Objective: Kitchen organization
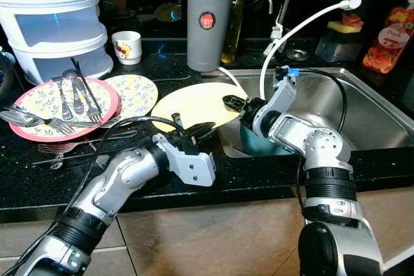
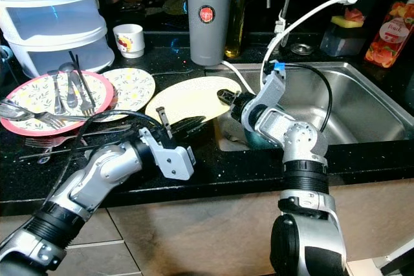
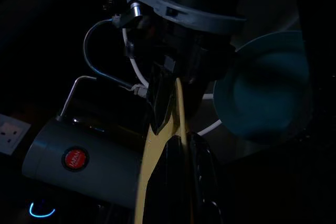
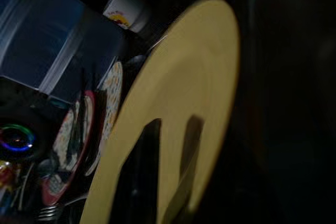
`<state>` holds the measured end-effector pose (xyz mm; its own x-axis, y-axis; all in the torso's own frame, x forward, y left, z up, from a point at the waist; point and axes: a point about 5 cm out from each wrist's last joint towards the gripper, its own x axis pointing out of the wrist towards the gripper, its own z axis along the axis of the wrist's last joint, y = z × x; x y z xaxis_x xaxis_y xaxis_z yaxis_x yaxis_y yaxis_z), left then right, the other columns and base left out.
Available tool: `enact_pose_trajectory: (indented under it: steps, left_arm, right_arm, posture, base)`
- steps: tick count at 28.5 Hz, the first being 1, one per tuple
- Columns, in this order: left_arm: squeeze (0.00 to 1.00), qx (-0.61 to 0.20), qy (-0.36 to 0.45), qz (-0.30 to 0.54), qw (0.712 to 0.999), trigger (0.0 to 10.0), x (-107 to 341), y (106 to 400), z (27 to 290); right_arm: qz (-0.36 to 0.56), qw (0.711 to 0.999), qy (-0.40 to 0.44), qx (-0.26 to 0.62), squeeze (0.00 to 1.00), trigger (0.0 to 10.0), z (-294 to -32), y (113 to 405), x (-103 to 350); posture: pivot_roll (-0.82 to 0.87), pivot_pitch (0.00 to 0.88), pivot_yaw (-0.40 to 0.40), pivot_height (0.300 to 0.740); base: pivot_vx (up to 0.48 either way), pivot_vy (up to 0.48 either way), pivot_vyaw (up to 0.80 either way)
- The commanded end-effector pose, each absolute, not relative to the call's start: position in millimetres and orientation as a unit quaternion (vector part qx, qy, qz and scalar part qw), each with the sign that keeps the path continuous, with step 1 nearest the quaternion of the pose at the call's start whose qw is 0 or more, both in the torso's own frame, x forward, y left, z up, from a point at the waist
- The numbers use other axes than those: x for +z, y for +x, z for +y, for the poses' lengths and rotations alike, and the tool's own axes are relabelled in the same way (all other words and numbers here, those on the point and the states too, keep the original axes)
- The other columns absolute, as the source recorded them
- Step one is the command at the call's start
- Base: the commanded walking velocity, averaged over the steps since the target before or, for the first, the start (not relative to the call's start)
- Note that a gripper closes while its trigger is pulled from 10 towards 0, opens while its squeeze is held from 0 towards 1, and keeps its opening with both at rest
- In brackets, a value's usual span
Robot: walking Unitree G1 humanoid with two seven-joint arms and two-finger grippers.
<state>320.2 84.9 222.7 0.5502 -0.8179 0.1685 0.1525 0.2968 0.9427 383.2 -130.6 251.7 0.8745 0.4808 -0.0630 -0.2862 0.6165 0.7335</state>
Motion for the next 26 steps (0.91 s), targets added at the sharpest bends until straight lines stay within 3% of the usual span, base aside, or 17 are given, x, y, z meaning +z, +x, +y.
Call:
enact_pose_trajectory:
  steps: [1,8,9,10,11,22,23,26]
  left_arm:
    - [0.0,-0.334,0.502,-0.316,0.732,0.0,212,323,91]
    - [0.0,-0.323,0.507,-0.318,0.733,0.0,213,326,93]
    - [0.41,-0.311,0.503,-0.316,0.742,2.7,214,328,94]
    - [0.41,-0.311,0.503,-0.316,0.742,2.7,214,328,94]
    - [1.0,-0.304,0.5,-0.314,0.748,10.0,215,330,95]
    - [1.0,-0.28,0.425,-0.296,0.808,10.0,222,337,100]
    - [0.0,-0.277,0.399,-0.289,0.825,10.0,223,338,100]
    - [0.0,-0.264,0.333,-0.28,0.861,10.0,229,340,102]
  right_arm:
    - [0.162,0.886,0.388,0.198,0.0,0.0,-132,383,235]
    - [0.155,0.882,0.403,0.189,0.0,0.0,-135,383,236]
    - [0.149,0.881,0.412,0.178,0.0,0.0,-138,384,237]
    - [0.149,0.881,0.412,0.178,0.0,0.0,-138,384,237]
    - [0.147,0.881,0.416,0.173,0.0,0.0,-139,385,237]
    - [0.131,0.893,0.412,0.121,0.0,0.0,-153,389,236]
    - [0.13,0.896,0.41,0.112,0.0,0.0,-156,390,234]
    - [0.125,0.899,0.41,0.089,0.0,0.0,-163,391,233]
  posture:
    - [0.11,0.09,-0.018,0.74]
    - [0.11,0.091,-0.017,0.74]
    - [0.11,0.092,-0.017,0.74]
    - [0.11,0.092,-0.017,0.74]
    - [0.11,0.092,-0.017,0.74]
    - [0.11,0.09,-0.016,0.74]
    - [0.11,0.09,-0.016,0.74]
    - [0.11,0.09,-0.016,0.74]
  base:
    - [0.0,0.0,0.0]
    - [0.0,0.0,0.0]
    - [0.0,0.0,0.0]
    - [0.0,0.0,0.0]
    - [0.0,0.0,0.0]
    - [0.0,0.0,0.0]
    - [0.0,0.0,0.0]
    - [0.0,0.0,0.0]
